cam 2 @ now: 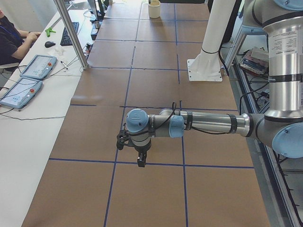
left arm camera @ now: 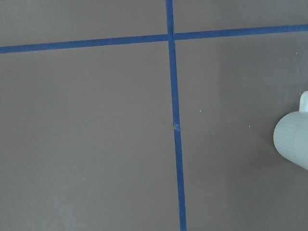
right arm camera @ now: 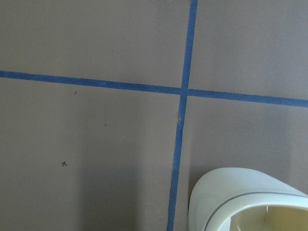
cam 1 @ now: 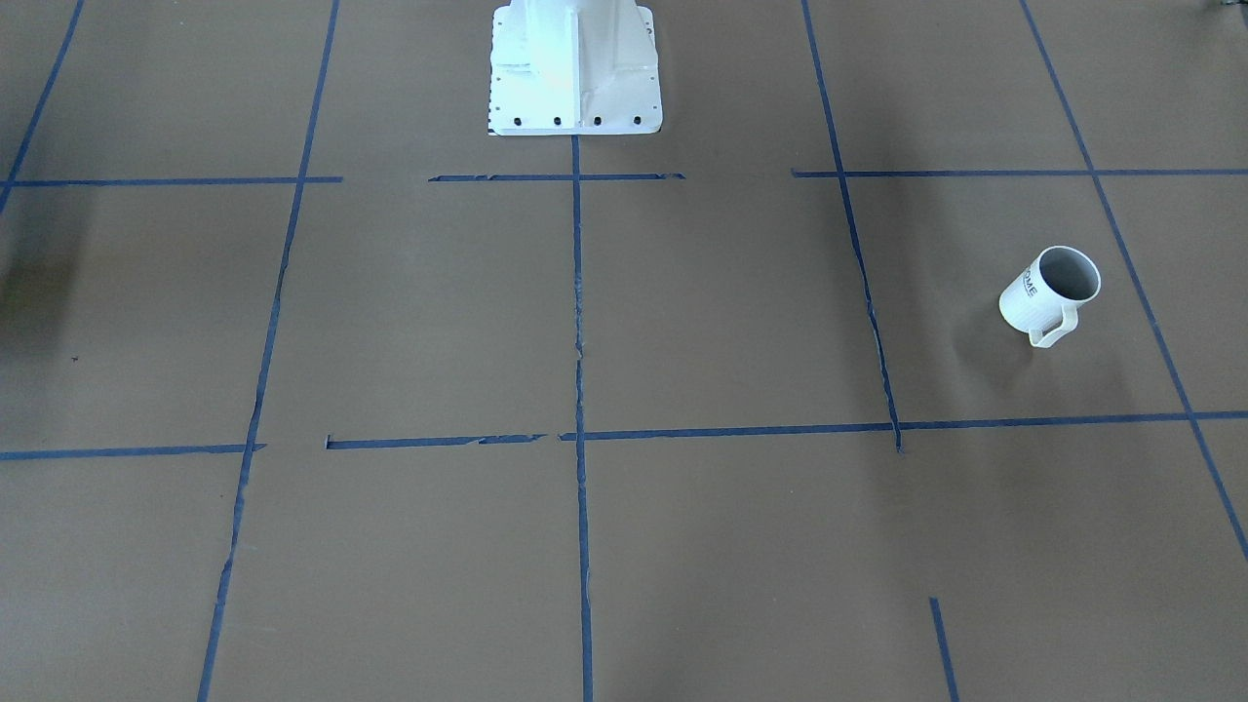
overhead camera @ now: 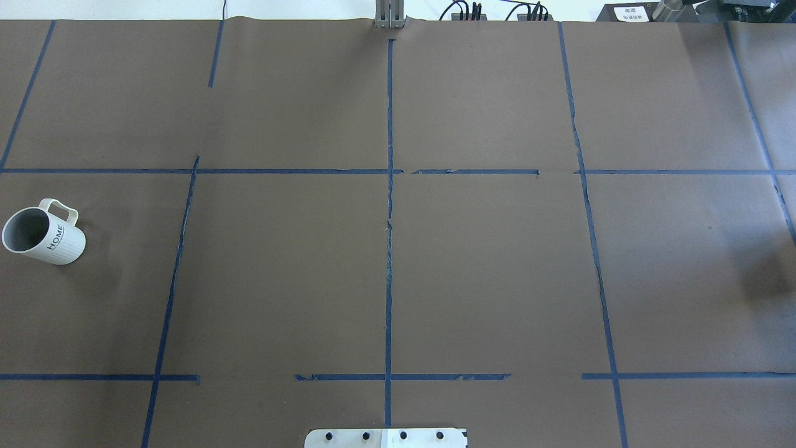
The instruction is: Left arm hands cup to right arm to dump lemon
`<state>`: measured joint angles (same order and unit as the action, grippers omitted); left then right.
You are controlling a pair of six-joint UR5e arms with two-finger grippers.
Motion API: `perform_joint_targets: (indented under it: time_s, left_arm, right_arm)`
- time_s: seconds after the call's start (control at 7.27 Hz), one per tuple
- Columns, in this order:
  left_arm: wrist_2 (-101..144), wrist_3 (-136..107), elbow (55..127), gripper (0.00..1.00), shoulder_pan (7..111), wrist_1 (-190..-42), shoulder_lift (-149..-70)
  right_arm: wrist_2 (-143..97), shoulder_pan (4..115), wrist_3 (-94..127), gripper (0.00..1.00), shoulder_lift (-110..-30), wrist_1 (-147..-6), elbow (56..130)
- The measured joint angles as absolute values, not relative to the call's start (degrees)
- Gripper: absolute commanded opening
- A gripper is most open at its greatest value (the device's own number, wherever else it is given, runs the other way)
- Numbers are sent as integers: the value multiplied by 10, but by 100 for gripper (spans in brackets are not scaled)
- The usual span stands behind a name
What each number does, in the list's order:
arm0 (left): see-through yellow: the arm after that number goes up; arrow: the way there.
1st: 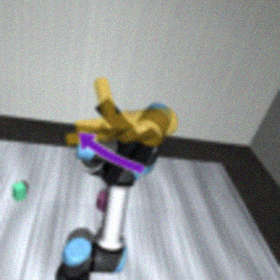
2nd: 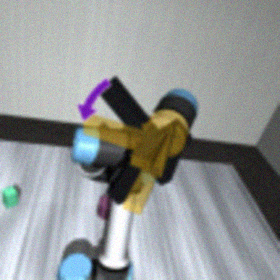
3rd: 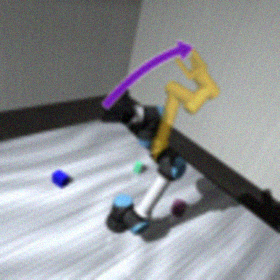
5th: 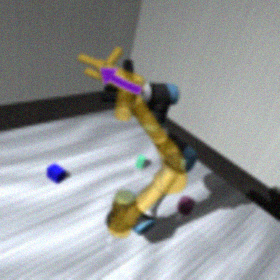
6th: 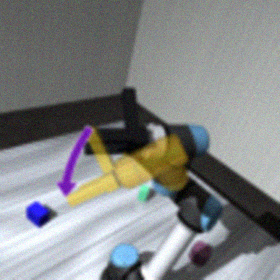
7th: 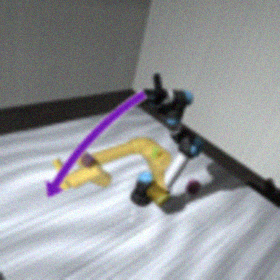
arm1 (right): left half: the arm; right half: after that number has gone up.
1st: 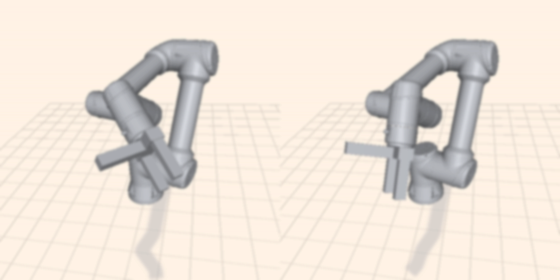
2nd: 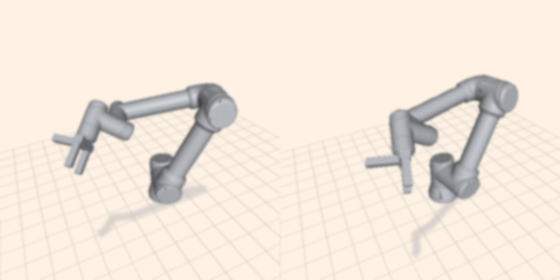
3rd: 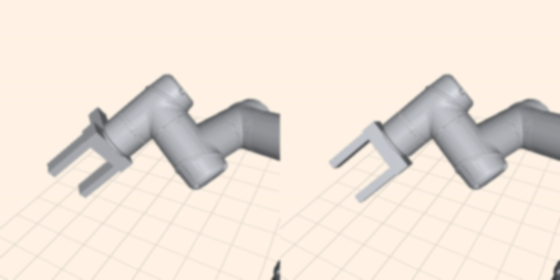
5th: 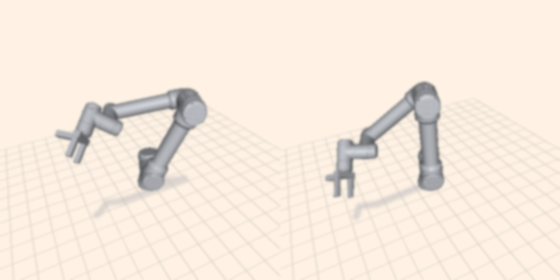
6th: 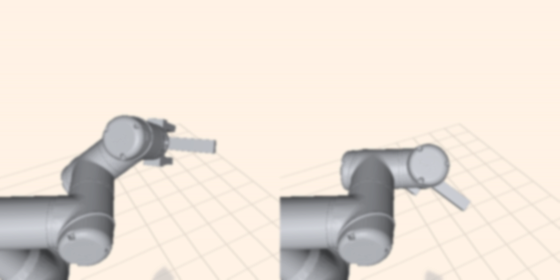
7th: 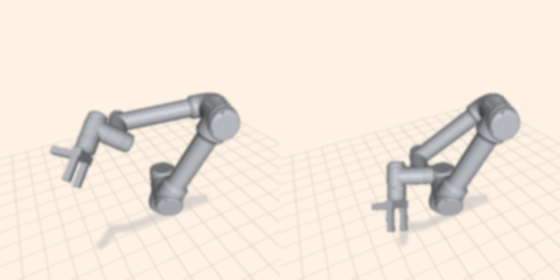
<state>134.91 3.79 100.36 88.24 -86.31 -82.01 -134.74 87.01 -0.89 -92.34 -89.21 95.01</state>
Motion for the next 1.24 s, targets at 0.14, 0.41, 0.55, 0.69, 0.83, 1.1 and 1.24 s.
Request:
perform_joint_targets:
  time_s: [0.14, 0.41, 0.55, 0.69, 0.83, 1.1, 1.24]
  left_arm:
    - [1349, 38, 1004, 100, 882, -863, -819]
    - [1349, 39, 1005, 100, 881, -864, -820]
    - [1349, 38, 1005, 100, 880, -864, -822]
    - [1350, 35, 1006, 100, 879, -867, -829]
    - [1351, 33, 1007, 100, 879, -880, -843]
    - [1354, 31, 996, 100, 878, -915, -882]
    - [1354, 26, 989, 100, 872, -931, -890]
  right_arm:
    - [-1347, 870, -9, 100, -923, -892, 950]
    - [-1347, 870, -9, 100, -922, -892, 950]
    - [-1347, 870, -9, 100, -922, -892, 950]
    - [-1347, 869, -9, 100, -921, -892, 950]
    - [-1347, 868, -9, 100, -919, -892, 951]
    - [-1347, 867, -9, 100, -916, -892, 950]
    - [-1347, 866, -9, 100, -915, -892, 950]
